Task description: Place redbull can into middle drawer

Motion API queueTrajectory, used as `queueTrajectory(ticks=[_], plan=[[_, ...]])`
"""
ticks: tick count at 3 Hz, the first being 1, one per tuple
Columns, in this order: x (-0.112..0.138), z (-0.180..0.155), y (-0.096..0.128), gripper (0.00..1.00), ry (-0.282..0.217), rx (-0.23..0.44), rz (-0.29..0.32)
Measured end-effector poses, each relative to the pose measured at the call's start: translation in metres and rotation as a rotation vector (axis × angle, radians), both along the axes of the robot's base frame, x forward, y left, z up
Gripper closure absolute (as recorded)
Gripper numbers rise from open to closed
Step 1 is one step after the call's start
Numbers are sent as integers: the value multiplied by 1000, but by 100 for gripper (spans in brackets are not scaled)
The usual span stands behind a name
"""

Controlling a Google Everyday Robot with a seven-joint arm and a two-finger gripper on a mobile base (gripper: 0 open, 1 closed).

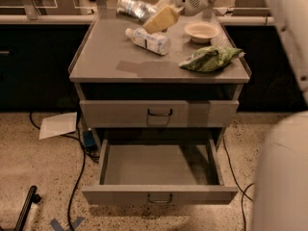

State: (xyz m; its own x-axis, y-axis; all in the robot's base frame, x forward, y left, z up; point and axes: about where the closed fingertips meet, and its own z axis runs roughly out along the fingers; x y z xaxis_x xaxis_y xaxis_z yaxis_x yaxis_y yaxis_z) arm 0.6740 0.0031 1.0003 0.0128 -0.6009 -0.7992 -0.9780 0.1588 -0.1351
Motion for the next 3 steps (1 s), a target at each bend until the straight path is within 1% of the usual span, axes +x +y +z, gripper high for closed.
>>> queueTrajectory(ticks=[1,2,3], plan=[[-55,54,-13,100,-73,110,-53],[-73,34,-18,100,-33,109,-61],[-73,34,-18,100,-33,109,-61]])
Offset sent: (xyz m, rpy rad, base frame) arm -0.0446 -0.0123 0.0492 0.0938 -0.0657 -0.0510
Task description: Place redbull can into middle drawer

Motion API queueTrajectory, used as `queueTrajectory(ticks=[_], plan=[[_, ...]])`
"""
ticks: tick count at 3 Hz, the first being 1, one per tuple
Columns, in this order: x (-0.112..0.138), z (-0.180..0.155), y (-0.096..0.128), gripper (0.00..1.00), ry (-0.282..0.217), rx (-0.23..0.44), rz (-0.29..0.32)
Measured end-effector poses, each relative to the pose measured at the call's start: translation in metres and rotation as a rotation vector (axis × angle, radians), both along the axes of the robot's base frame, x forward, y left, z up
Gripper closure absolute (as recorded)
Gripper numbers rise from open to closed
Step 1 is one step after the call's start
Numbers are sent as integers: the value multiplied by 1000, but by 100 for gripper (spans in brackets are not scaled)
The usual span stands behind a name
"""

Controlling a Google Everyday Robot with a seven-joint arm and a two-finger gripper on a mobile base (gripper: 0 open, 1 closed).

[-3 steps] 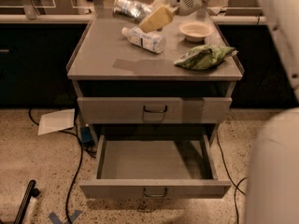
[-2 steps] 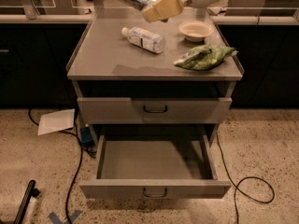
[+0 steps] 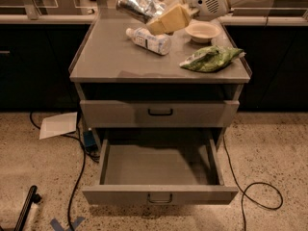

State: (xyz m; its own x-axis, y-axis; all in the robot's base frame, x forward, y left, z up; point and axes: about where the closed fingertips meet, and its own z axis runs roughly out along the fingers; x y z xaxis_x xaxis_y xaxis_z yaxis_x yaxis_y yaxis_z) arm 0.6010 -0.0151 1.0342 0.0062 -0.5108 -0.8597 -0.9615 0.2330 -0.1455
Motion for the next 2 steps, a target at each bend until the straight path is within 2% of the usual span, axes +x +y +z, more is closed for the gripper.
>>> queueTrajectory(ticks=[1,2], plan=[[-10,-12,-4,100,0,14,-43],[-47,-2,1,100,-61,91,-104]])
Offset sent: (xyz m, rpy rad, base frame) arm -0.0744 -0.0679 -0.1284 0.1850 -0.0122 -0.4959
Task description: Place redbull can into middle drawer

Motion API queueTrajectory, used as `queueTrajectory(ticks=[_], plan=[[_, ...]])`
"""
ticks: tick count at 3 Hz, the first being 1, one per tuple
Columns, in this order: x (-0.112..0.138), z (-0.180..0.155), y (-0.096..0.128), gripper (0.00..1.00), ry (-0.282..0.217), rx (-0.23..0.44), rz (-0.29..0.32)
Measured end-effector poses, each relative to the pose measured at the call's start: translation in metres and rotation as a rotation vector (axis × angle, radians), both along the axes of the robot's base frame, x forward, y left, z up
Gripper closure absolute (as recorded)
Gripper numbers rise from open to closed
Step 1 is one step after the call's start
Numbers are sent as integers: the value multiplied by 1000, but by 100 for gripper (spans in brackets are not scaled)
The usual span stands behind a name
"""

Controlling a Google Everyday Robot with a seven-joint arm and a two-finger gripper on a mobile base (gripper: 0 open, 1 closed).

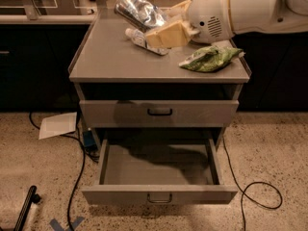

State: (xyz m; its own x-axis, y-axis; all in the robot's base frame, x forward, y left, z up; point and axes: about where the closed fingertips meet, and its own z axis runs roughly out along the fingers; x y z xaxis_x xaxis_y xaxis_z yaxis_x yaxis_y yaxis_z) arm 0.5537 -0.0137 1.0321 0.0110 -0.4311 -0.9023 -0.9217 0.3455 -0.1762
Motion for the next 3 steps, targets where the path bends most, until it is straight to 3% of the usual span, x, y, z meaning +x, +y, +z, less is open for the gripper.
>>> queueTrajectory(ticks=[1,2,3], plan=[[-17,-28,-19,100,-9,44,-130],[-12,-98,-53,100,46,51,-289],[-4,-157,-78,100,110,54,-402]])
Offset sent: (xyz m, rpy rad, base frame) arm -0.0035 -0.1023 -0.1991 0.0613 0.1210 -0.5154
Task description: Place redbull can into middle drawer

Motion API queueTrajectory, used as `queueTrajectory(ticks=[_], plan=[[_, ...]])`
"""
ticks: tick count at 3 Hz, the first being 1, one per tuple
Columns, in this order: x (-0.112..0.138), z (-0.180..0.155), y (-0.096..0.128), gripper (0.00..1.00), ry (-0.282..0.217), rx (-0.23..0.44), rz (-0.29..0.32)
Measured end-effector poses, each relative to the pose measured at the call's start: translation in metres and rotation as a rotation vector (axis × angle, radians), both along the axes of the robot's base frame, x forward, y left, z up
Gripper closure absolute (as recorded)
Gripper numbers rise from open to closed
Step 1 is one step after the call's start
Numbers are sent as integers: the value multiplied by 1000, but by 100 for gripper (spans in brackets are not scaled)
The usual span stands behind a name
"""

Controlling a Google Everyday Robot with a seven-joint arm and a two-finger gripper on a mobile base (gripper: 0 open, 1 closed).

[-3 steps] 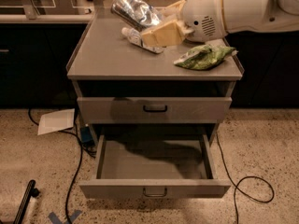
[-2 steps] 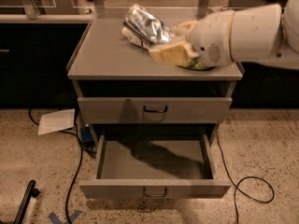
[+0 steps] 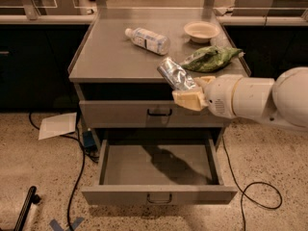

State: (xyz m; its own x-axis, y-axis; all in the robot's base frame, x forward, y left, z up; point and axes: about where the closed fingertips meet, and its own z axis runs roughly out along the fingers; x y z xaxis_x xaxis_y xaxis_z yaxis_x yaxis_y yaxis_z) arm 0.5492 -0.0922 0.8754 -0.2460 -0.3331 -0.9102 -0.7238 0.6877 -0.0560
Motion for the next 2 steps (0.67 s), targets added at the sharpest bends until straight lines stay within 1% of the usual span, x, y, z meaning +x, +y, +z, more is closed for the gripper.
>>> queueTrajectory(ticks=[1,2], plan=[[6,-41,-25,100,42,6,-118],[10,-73,-45,100,87,29,-219]])
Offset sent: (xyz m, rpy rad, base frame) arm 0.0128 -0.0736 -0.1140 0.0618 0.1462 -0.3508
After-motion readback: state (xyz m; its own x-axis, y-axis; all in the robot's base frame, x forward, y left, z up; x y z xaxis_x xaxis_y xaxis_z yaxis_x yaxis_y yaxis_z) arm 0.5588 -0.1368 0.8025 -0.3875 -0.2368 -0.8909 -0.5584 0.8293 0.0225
